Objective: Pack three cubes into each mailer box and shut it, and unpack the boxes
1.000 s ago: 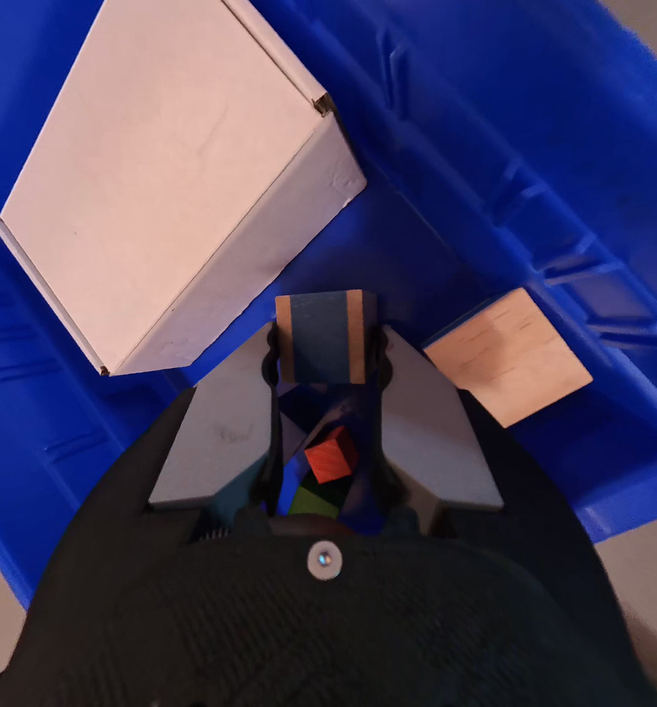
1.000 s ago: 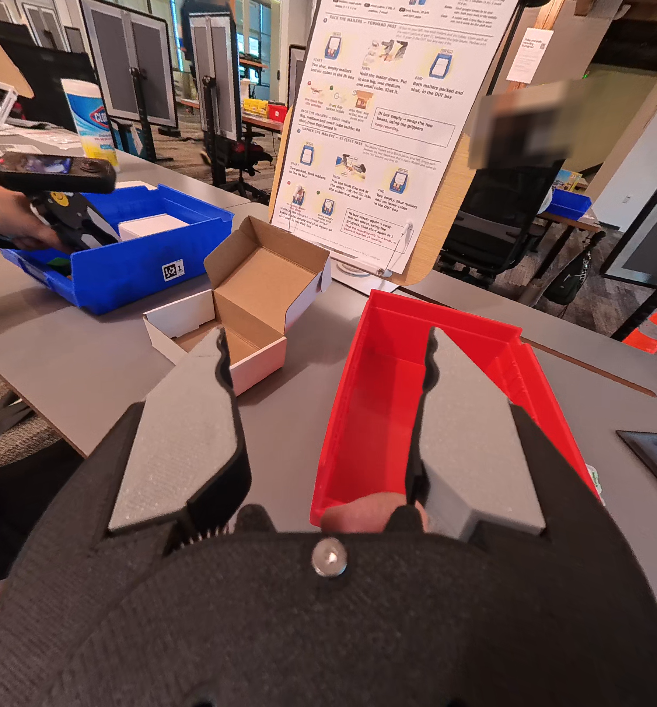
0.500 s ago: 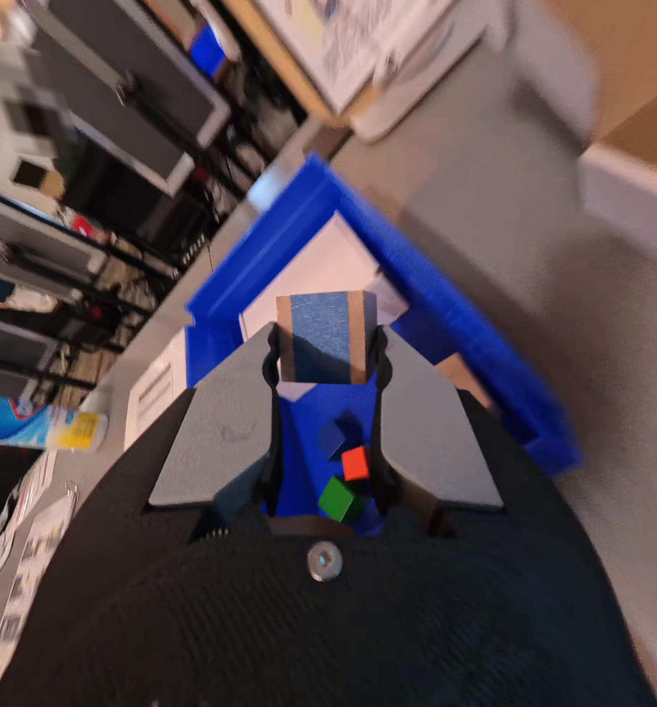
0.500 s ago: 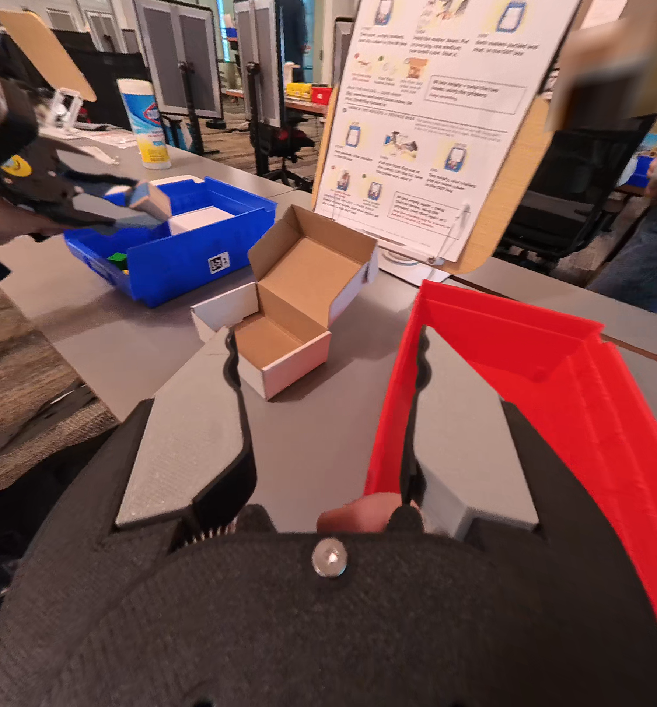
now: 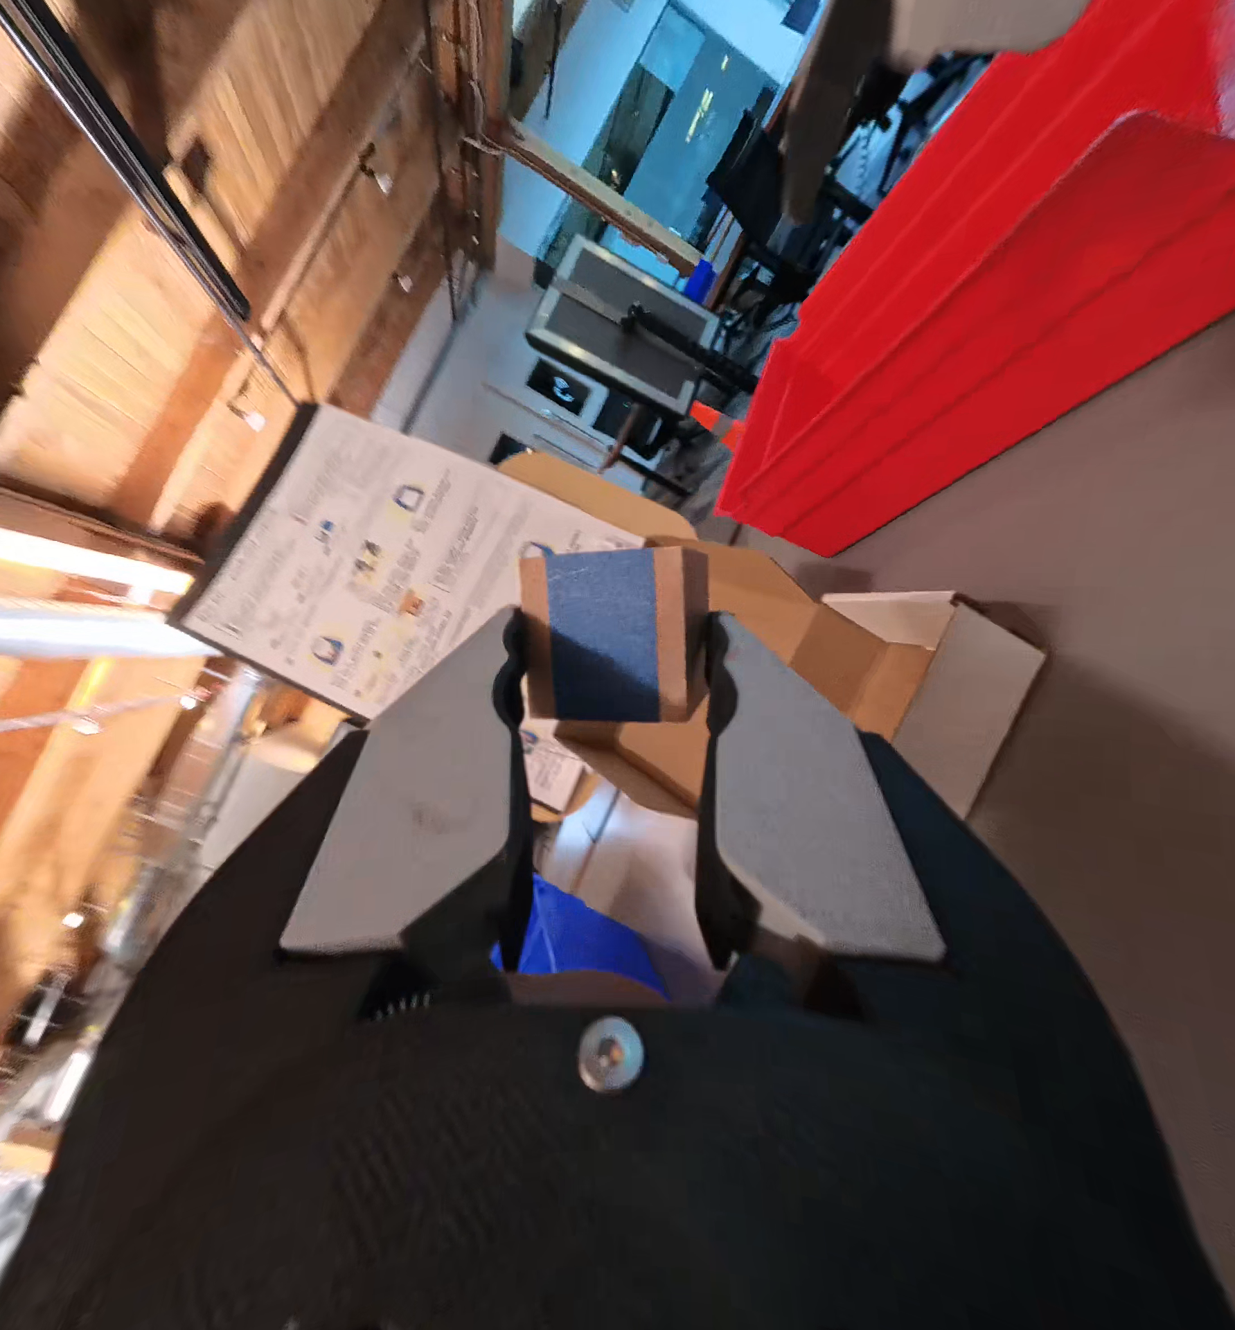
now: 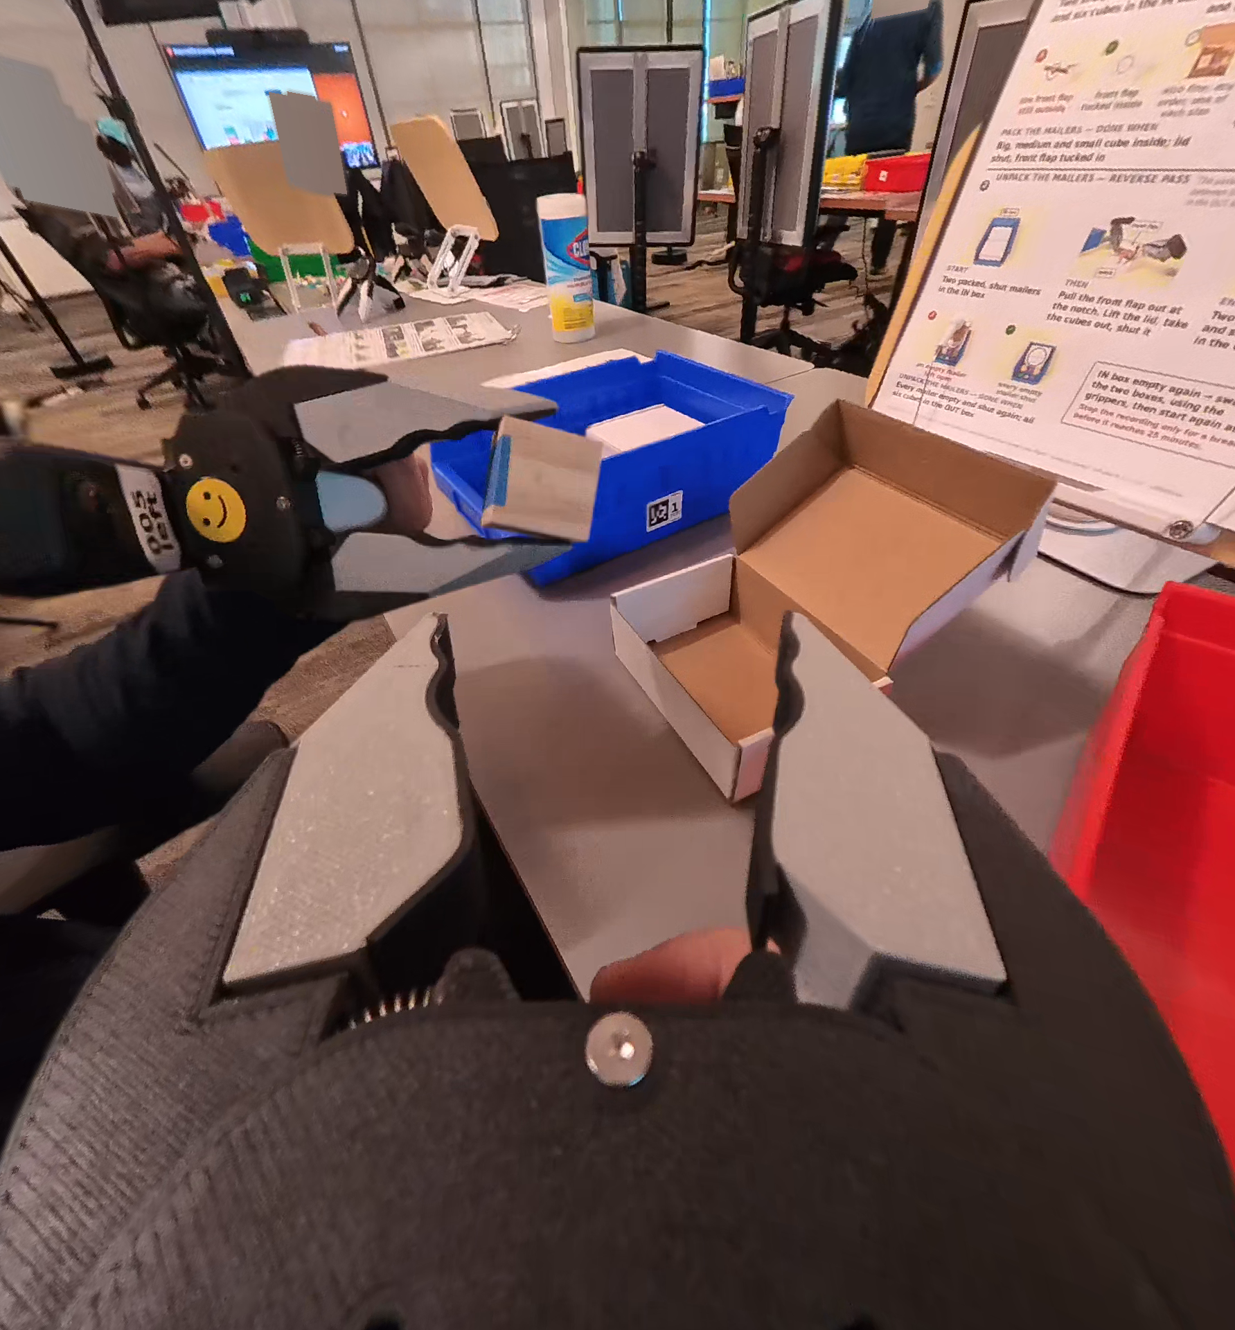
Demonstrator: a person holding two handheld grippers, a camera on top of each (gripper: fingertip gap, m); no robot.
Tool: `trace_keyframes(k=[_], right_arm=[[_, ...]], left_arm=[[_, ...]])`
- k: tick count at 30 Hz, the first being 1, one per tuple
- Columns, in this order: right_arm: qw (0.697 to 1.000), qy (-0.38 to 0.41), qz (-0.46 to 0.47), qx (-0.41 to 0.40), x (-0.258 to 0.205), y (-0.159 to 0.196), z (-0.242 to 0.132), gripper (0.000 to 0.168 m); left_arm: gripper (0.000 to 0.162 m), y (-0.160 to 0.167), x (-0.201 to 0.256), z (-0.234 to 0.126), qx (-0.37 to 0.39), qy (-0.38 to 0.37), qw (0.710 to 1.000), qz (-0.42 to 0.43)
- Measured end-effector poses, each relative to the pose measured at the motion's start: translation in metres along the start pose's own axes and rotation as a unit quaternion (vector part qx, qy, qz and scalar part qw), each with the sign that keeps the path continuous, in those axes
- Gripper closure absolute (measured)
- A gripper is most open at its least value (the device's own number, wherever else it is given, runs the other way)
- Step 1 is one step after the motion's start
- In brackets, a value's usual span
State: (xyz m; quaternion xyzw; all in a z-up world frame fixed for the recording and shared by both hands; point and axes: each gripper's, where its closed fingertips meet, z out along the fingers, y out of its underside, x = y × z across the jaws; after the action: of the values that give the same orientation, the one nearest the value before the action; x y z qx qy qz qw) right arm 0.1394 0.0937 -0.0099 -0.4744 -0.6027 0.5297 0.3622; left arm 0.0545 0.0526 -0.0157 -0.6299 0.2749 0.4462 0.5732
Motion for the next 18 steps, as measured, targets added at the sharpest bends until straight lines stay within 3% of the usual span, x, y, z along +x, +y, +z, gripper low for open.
trace_keyframes(k=[13,18], right_arm=[[0.997,-0.006,-0.07,-0.023,-0.033,0.011,0.026,0.081],[0.997,-0.015,-0.066,-0.032,-0.04,0.019,0.038,0.111]], left_arm=[[0.115,-0.052,0.04,-0.009,0.104,-0.014,0.991,0.088],[0.114,-0.057,0.057,-0.008,0.105,-0.008,0.986,0.131]])
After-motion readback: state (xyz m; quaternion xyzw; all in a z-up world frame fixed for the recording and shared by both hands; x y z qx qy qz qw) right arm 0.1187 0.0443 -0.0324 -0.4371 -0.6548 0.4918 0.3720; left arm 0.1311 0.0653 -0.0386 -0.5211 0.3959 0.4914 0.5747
